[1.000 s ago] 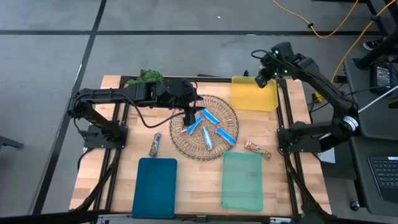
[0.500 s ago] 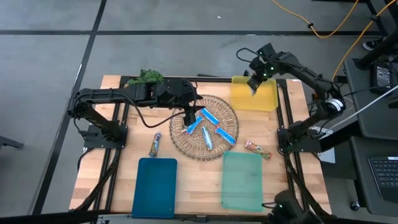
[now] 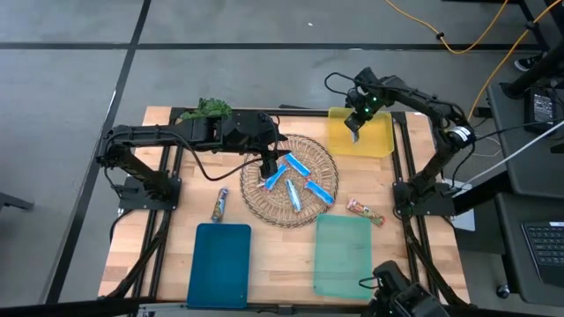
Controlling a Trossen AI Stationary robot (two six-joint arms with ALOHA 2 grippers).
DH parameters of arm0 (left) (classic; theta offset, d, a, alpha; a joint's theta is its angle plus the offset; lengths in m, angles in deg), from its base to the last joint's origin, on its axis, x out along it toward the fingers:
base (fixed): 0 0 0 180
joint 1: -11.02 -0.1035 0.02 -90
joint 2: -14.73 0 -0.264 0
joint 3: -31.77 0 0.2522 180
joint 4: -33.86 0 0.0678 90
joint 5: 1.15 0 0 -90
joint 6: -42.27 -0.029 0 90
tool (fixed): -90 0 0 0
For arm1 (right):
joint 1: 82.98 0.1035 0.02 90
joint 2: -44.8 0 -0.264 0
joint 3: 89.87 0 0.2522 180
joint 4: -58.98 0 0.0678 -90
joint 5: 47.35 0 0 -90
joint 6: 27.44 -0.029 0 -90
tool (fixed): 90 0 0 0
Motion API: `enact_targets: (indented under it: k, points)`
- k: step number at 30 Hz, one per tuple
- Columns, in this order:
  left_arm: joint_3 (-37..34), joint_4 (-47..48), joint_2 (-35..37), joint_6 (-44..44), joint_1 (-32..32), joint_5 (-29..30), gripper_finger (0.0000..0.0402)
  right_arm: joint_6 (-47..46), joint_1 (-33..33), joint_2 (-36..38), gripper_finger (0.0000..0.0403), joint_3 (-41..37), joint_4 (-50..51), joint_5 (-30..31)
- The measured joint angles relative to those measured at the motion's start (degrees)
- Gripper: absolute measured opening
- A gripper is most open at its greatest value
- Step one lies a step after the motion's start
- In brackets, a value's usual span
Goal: Pick and place Granola Bars by type
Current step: Put the yellow granola bar into the yellow bin, then put the blue granola bar into the blue bin
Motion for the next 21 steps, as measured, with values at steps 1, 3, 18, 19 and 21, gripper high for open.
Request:
enact_targets:
  k: [1,3,18,19,21]
  points:
    - [0.0,0.0,0.0,0.0,0.0,0.0,0.0178,-0.1,0.0,-0.3,0.0044,0.0,0.0,0.0]
    - [0.0,0.0,0.0,0.0,0.0,0.0,0.0178,-0.2,0.0,-0.9,0.0042,0.0,0.0,-0.1]
    - [0.0,0.5,0.0,0.4,0.0,0.1,0.0178,-1.9,0.0,-1.0,0.0109,0.0,1.2,0.0]
    - [0.0,0.9,0.0,0.4,0.0,0.4,0.0178,-1.9,0.0,-0.7,0.0112,0.0,1.5,0.0]
    - [0.0,2.2,0.0,0.4,0.0,2.2,0.0178,-1.9,0.0,0.3,0.0116,0.0,2.0,0.0]
